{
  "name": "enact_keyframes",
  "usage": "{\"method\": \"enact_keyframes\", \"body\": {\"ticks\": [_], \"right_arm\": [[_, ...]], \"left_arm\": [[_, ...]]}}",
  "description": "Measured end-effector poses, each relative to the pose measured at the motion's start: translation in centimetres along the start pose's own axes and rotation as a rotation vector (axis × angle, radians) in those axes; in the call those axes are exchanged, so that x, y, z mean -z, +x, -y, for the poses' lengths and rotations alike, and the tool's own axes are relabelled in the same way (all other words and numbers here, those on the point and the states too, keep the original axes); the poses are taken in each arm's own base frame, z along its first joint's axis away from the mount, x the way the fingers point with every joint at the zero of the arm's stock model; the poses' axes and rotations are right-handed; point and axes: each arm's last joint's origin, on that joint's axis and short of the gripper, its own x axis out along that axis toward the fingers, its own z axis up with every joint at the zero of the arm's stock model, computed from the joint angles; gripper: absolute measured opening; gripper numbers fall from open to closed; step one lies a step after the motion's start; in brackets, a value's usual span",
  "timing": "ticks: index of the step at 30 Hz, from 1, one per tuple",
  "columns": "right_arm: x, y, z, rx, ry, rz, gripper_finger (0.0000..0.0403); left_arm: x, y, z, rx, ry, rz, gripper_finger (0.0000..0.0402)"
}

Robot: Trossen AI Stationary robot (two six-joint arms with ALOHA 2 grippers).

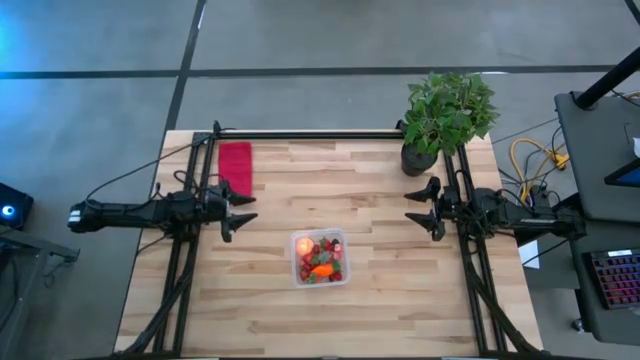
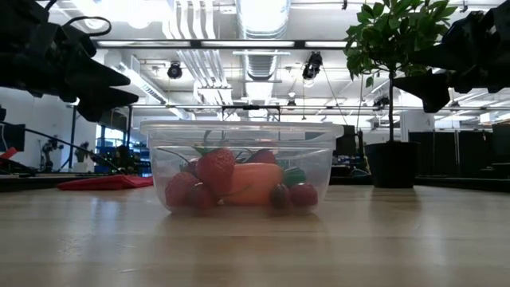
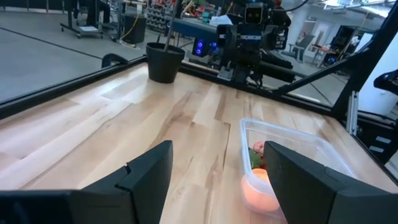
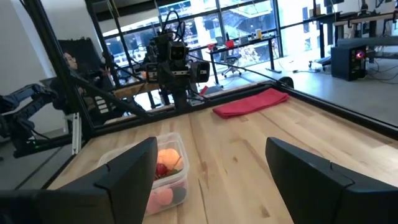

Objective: Pick and placing Produce into tupperware
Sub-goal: Return to Home Position

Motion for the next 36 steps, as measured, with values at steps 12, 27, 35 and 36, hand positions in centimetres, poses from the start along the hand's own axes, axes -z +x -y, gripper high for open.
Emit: {"method": "enact_keyframes", "body": {"ticks": [12,27,35,36], "right_arm": [[0.0,0.01,0.0,0.0,0.0,-0.001,0.029],[0.01,0.01,0.0,0.001,0.0,-0.001,0.029],[0.01,0.01,0.0,0.001,0.0,-0.001,0.029],[0.01,0.01,0.0,0.001,0.0,-0.001,0.029]], "left_arm": [[0.27,0.24,-0.02,-0.006,0.006,-0.033,0.0238],[0.44,0.37,-0.05,-0.015,0.01,-0.053,0.0238],[0.46,0.39,-0.05,-0.015,0.01,-0.055,0.0238],[0.46,0.38,-0.05,-0.015,0.01,-0.055,0.0238]]}}
